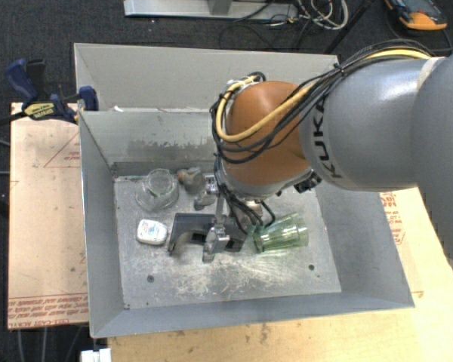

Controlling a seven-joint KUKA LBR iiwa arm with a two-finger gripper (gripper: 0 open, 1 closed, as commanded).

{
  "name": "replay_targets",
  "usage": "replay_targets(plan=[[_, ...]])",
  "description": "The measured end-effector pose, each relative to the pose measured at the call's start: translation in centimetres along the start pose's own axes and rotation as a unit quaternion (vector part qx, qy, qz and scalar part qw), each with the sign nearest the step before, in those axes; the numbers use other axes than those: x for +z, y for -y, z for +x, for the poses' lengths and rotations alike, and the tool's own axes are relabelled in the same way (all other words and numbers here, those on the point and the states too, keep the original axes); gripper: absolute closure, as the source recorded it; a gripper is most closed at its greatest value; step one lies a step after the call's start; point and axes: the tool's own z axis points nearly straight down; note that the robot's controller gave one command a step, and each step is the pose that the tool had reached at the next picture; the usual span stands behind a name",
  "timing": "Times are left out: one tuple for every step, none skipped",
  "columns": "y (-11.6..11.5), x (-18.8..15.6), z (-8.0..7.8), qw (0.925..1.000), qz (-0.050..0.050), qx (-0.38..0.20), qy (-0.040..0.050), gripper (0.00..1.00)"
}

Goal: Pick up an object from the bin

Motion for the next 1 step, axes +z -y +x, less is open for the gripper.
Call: replay_targets(plan=[[1.30, 0.01, -1.74, 0.9947, 0.000, -0.103, 0.0011, 0.00]])
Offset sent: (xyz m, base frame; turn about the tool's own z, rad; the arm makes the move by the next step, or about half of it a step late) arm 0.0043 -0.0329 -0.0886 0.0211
